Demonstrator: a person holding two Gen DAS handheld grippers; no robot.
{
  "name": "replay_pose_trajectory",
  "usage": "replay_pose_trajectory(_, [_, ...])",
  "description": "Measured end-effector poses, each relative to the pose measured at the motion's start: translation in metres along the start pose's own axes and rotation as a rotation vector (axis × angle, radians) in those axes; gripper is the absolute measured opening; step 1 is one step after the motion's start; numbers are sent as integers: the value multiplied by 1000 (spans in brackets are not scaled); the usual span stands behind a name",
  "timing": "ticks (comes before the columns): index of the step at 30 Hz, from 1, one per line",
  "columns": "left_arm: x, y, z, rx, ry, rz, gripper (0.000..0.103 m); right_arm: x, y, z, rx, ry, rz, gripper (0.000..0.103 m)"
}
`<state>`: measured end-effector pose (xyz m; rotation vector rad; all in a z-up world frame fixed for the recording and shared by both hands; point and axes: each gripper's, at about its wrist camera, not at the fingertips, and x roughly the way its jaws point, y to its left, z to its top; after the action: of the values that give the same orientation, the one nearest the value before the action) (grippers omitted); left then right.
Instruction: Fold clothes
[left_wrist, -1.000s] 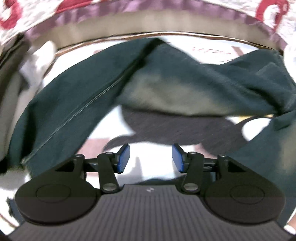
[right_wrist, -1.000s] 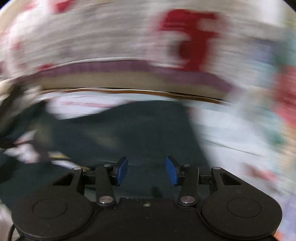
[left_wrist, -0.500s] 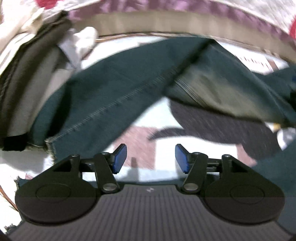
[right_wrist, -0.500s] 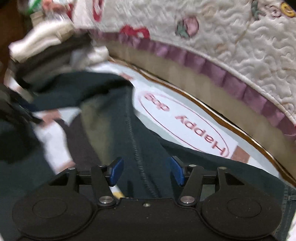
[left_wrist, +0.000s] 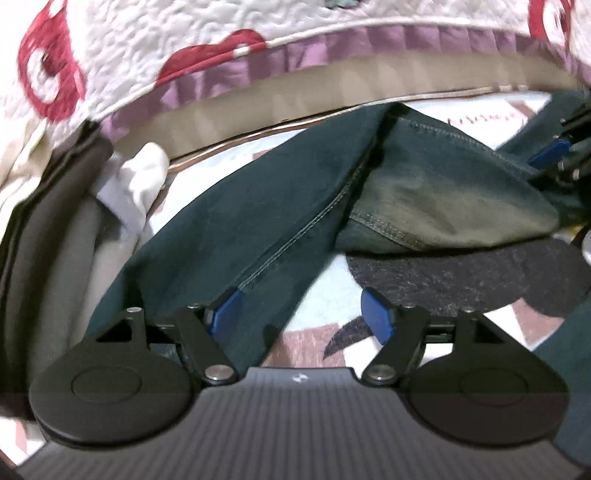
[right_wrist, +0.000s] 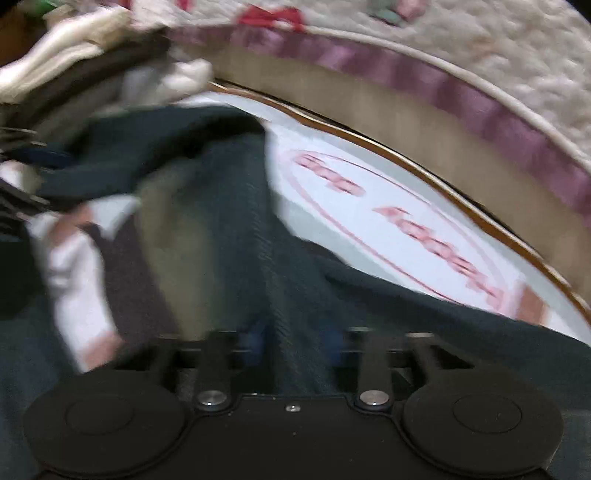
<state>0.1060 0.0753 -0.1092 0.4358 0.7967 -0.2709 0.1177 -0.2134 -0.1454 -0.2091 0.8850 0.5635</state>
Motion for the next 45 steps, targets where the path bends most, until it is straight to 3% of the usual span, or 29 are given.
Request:
replay_pose_trajectory(5, [9, -4, 8, 13, -3, 63, 71, -30, 6, -14, -46, -92, 114, 6])
replay_pose_trajectory(9, [8, -15, 2, 126, -40, 135, 71, -42, 3, -14, -23, -81, 219, 6])
replay_pose_trajectory(14, [4, -16, -3, -3, -69, 128, 76, -46, -12, -18, 63, -91, 316, 6])
replay_pose_trajectory(16, [12, -20, -1, 13, -50, 130, 76, -44, -19, -19, 99, -85, 364, 6])
replay_pose_trajectory(19, [22, -28, 4, 58, -2, 92, 76, -38, -24, -21, 146, -59, 410, 6])
replay_pose_trajectory(21, [13, -38, 8, 113, -19, 48, 76, -34, -27, -24, 185, -38, 448, 6])
replay_pose_trajectory(26, [2, -57, 15, 216, -57, 111, 76, -25, -15, -31, 115, 73, 568, 6])
replay_pose_trajectory(31, [19, -54, 16, 196, -25, 125, 77, -14, -1, -36, 59, 125, 556, 6])
replay_pose_trajectory(32, [20, -53, 18, 199, -24, 133, 71, -13, -1, -37, 62, 128, 560, 6])
replay_pose_trajectory(35, [25, -50, 22, 208, -18, 155, 4, -14, -6, -41, 76, 134, 568, 6])
replay_pose_trajectory(40, [-15, -25, 33, 94, -115, 202, 3, -13, -10, -43, 118, 143, 578, 6])
replay_pose_trajectory(45, [-84, 4, 5, -88, -130, 290, 4, -15, -15, -40, 182, 232, 643, 6])
